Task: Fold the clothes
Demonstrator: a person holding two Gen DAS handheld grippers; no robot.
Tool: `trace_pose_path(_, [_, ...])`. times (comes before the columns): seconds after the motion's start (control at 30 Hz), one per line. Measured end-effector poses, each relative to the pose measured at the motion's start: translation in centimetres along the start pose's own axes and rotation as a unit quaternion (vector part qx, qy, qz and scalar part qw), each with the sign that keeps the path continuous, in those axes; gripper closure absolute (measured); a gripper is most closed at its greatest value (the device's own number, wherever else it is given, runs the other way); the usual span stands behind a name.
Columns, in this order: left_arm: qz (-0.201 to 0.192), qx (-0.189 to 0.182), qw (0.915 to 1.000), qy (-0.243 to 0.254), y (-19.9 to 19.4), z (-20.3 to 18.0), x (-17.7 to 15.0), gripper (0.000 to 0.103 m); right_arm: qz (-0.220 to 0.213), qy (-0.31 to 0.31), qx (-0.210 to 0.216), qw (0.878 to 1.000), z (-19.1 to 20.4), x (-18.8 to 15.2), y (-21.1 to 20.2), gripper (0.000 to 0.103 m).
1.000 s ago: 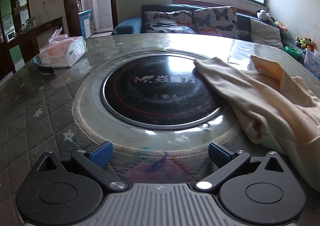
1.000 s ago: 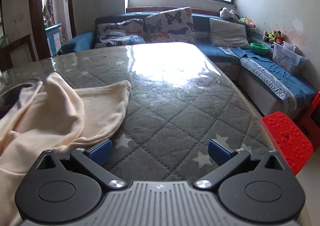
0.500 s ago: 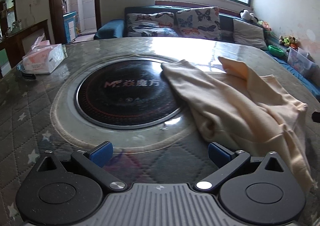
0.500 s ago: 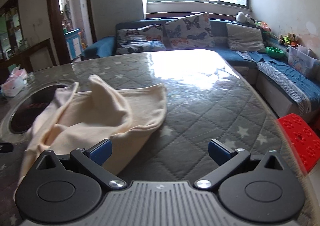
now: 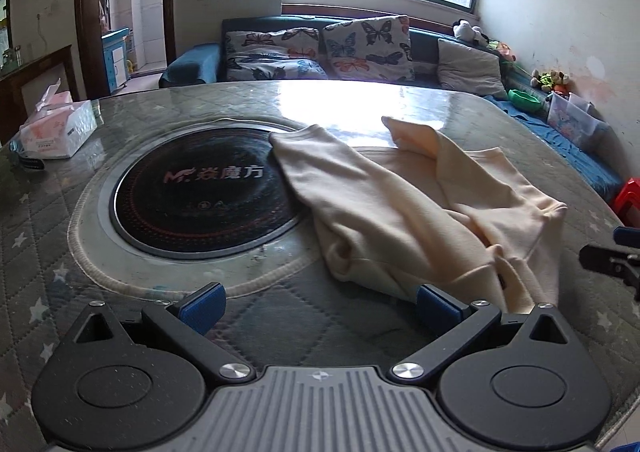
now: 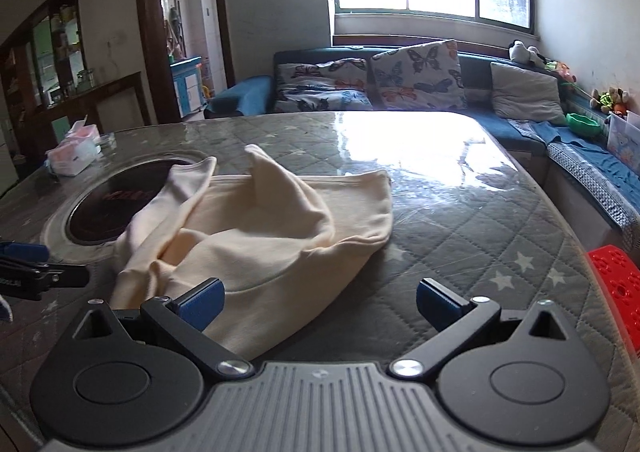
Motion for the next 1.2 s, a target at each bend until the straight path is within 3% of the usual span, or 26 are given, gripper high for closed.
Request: trace_pose_path(1.2, [0.008,-0.026,0.9996,0.006,-1.9,-2.7,-1.2,0.000,-0.002,-0.061,0.064,0.996,5.6,-1.2,-2.5,0.005])
Point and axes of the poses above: each gripper's, at about its wrist camera, not at the fingertips, and y roughly the way its jaws point, z to its left, x to its top, the point moved 1 cm from there along y, roughly the way its jaws point, and after that the axes turned 7 degrees about -y, right-handed, at the moved point
